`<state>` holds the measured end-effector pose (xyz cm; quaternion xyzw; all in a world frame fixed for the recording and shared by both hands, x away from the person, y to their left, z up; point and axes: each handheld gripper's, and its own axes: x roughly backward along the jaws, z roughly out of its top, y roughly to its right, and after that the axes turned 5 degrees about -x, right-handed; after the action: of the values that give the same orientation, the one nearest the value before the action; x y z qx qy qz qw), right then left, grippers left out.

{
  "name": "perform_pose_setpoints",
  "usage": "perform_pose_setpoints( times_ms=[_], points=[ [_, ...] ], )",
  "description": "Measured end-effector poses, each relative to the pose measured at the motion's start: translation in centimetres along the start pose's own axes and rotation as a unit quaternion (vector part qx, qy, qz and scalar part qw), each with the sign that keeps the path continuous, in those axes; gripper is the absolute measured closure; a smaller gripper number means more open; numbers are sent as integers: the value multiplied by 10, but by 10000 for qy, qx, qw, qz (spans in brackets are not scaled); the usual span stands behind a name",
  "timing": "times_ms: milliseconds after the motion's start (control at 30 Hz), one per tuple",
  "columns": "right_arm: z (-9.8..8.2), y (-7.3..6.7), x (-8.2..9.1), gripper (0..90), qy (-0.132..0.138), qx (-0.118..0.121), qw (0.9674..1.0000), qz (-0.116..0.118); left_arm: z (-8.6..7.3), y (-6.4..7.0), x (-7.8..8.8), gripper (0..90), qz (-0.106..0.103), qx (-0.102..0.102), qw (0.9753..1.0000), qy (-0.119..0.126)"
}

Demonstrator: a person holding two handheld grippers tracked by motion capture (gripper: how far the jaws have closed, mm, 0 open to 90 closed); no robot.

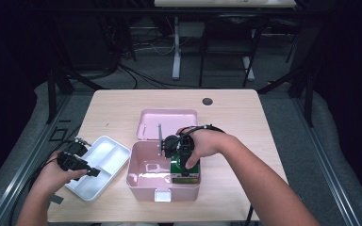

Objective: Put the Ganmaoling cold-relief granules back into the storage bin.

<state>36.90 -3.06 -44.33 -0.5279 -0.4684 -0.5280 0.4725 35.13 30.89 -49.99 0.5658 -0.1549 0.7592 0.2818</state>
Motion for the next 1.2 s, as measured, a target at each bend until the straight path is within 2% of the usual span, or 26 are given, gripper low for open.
perform_pose_setpoints(
  times_ms=[100,467,633,1200],
  points=[
    [0,2,-4,162,54,-61,9999,59,0,0,0,298,-3,-11,10000,-20],
    [0,3,-14,161,-18,-49,10000,7,0,0,0,298,5,-12,10000,-18],
    [-1,3,-20,160,0,-84,9999,130,0,0,-1,299,-1,-22,10000,-23],
    [-2,5,-24,157,27,-82,9998,157,1,1,-2,306,-20,-58,10000,-67]
  ],
)
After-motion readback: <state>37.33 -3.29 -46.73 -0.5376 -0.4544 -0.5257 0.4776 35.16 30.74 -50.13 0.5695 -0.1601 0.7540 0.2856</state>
